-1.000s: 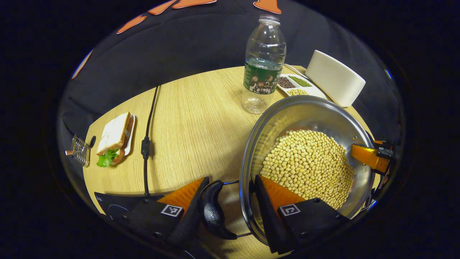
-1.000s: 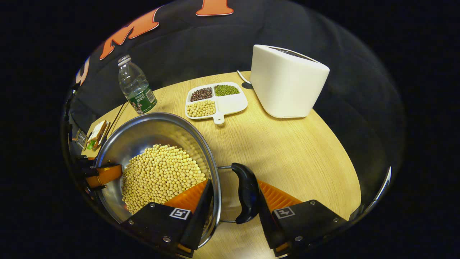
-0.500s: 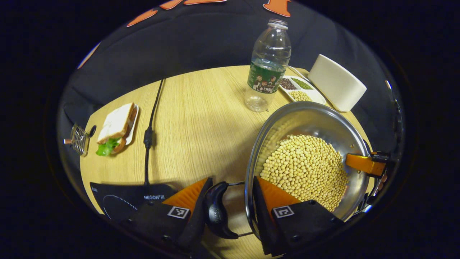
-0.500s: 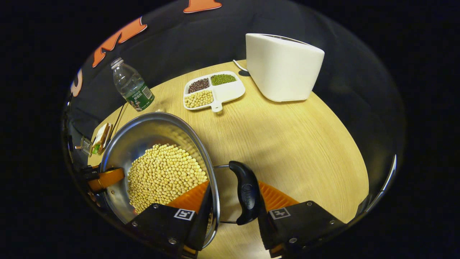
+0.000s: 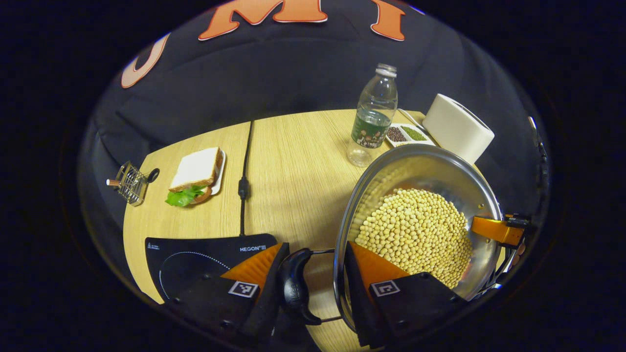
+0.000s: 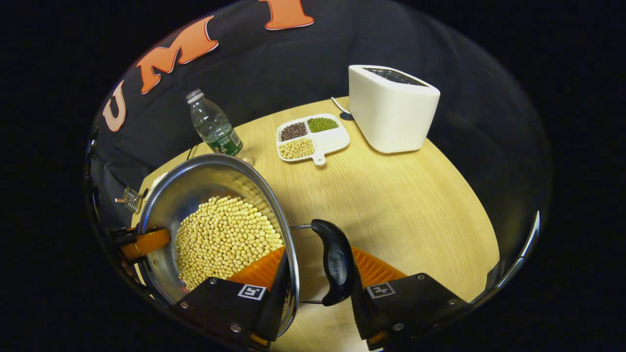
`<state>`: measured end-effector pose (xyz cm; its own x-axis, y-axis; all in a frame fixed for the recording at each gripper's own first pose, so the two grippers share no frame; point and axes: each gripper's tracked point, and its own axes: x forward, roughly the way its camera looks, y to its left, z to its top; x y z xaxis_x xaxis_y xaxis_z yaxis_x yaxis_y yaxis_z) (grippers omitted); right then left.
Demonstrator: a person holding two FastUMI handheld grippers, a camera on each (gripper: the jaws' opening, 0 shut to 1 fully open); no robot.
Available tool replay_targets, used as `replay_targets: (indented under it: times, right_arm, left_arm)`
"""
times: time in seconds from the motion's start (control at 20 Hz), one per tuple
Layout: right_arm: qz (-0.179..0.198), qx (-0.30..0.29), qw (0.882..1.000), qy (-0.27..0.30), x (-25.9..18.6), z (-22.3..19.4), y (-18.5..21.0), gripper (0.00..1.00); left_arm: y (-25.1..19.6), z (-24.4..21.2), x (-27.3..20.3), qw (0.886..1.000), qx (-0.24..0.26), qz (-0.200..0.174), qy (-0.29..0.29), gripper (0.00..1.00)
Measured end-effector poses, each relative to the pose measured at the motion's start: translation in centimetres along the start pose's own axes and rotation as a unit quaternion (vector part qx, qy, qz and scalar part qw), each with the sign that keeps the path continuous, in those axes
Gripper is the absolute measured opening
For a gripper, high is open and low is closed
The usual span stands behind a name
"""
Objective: First push the handle of the pot to place it horizontally, then grasp the pot with both hands and set it on the induction cooktop.
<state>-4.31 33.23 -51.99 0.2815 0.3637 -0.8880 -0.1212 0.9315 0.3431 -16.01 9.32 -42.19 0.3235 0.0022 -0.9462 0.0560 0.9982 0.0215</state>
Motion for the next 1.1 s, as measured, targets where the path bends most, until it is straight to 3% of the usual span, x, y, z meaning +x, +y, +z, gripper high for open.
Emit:
replay_targets:
  times: [0.4, 0.9, 0.95, 1.1]
  right_arm:
    - [0.031, -0.033, 0.998, -0.031, 1.3, 0.6, 0.0, 0.6]
    - [0.085, -0.102, 0.991, -0.03, 3.7, 0.2, 0.4, 0.57]
    - [0.09, -0.107, 0.99, -0.03, 3.8, 0.4, 0.3, 0.53]
    - [0.106, -0.122, 0.987, -0.025, 4.6, 0.3, 0.6, 0.57]
  left_arm:
    - [4.7, 2.1, -5.7, 0.998, -0.031, 0.03, -0.036, 0.69]
    - [14.9, -1.2, -11.8, 0.989, -0.107, 0.093, -0.046, 0.69]
    - [16.0, -1.6, -12.3, 0.988, -0.112, 0.099, -0.046, 0.7]
    - [19.2, -2.8, -13.6, 0.984, -0.126, 0.114, -0.044, 0.69]
